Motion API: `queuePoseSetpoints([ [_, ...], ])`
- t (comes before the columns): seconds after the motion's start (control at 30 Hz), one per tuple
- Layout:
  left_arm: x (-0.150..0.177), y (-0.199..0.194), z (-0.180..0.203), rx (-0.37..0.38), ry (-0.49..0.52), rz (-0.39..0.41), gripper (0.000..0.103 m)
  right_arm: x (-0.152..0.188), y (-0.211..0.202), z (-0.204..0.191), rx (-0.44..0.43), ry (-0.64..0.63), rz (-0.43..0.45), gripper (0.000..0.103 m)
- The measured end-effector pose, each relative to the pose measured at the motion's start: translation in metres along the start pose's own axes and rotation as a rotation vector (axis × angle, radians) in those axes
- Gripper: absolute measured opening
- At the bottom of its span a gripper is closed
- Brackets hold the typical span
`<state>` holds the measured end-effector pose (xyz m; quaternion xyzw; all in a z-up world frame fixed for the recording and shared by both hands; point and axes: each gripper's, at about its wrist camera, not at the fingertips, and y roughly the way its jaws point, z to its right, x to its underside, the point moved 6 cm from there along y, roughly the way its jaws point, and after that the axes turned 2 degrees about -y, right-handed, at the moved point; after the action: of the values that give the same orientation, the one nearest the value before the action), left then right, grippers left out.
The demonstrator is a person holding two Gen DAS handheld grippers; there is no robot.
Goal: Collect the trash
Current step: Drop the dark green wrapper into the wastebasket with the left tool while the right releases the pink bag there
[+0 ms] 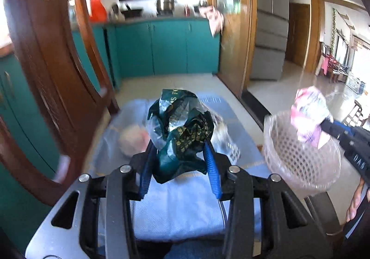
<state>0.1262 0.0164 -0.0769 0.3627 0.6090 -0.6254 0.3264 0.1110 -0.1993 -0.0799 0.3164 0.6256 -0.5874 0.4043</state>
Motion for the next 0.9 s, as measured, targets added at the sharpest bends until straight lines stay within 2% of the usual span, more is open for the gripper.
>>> queuePoseSetpoints([
  [0.2, -0.008, -0.017, 0.008, -0.001, 0.017, 0.044, 0.042, 0.000, -0.002, -0.004, 0.014, -0.018, 0.007, 0.012],
  [0.33, -0.012, -0.019, 0.019, 0.039, 0.018, 0.055, 0.042, -0.005, -0.014, 0.014, 0.055, 0.003, 0.033, 0.012],
  [0.5, -0.013, -0.007, 0.059, 0.157, 0.034, 0.058, 0.042, -0.008, -0.036, 0.051, 0.138, 0.026, 0.056, 0.012],
  [0.63, -0.008, 0.012, 0.116, 0.330, 0.064, -0.006, 0.042, 0.005, -0.048, 0.079, 0.190, 0.054, 0.047, 0.012],
  [0.73, -0.003, 0.026, 0.157, 0.429, 0.116, -0.037, 0.042, 0.017, -0.052, 0.097, 0.214, 0.082, 0.035, 0.012],
  [0.83, 0.004, 0.041, 0.189, 0.485, 0.148, -0.080, 0.042, 0.029, -0.057, 0.117, 0.242, 0.118, 0.027, 0.012],
  [0.9, 0.007, 0.051, 0.203, 0.497, 0.158, -0.095, 0.042, 0.033, -0.059, 0.125, 0.254, 0.134, 0.025, 0.012],
])
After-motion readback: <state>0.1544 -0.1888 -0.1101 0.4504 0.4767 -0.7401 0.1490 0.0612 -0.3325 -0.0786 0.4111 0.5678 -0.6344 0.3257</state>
